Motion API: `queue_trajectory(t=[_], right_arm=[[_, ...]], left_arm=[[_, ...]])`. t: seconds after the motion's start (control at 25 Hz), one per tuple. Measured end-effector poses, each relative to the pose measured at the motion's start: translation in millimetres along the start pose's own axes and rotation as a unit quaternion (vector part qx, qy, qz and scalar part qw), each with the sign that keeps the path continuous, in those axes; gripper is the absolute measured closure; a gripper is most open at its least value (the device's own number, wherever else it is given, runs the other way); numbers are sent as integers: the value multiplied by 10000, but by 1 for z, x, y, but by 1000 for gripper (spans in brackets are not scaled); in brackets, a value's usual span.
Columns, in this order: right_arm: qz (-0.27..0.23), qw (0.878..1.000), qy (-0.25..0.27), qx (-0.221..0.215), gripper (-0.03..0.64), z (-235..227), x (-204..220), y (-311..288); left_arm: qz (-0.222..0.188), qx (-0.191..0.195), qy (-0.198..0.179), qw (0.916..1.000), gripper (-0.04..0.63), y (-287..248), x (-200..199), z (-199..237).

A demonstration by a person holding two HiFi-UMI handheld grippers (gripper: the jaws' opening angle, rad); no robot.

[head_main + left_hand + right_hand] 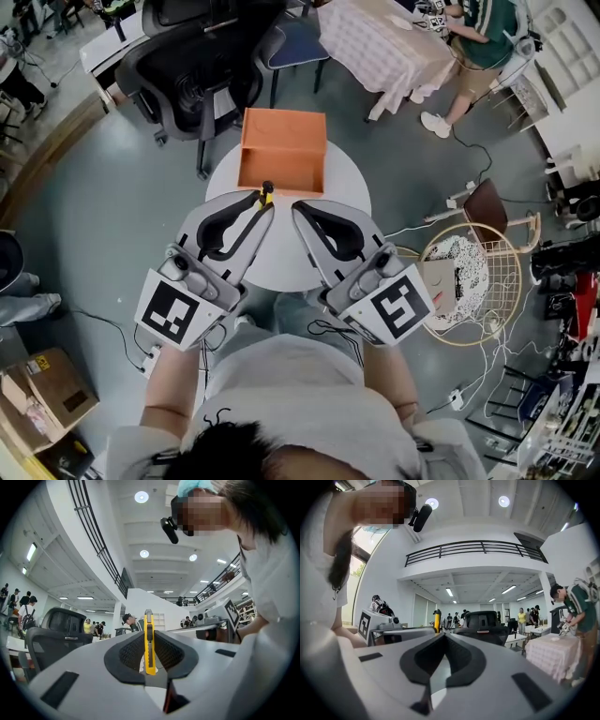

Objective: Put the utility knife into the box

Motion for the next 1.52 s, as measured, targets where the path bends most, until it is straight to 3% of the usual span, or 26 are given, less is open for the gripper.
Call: queue_trajectory(t=[0.2,0.48,0.92,1.2,1.52], right_arm=[[-8,9997,19,-242,611,-14,7,-1],[-8,9984,-52,-568,611,-74,11,4],[-107,9951,-234,-952,611,-106,30,5],[-79,9955,-375,-862,611,-114,35,-11],[-67,9977,-554,-376,611,-121,35,-43]], left_arm=[[-153,-220,-25,9996,528,-9,5,-1],[-9,-489,-22,9988,528,-62,11,-6],[43,-856,-214,9961,528,-87,17,-10],[224,-810,-149,9964,528,-91,22,9],[335,-351,-26,9988,528,-101,27,57]])
Point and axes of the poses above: the fingertips, and each gripper's own axes: y backward along the fingers, z to its left, x out of its underside, the point moved 10 cm from there along y, backward along the fingers, and after that the axes turned 3 degrees about z, right-handed, at the moved point
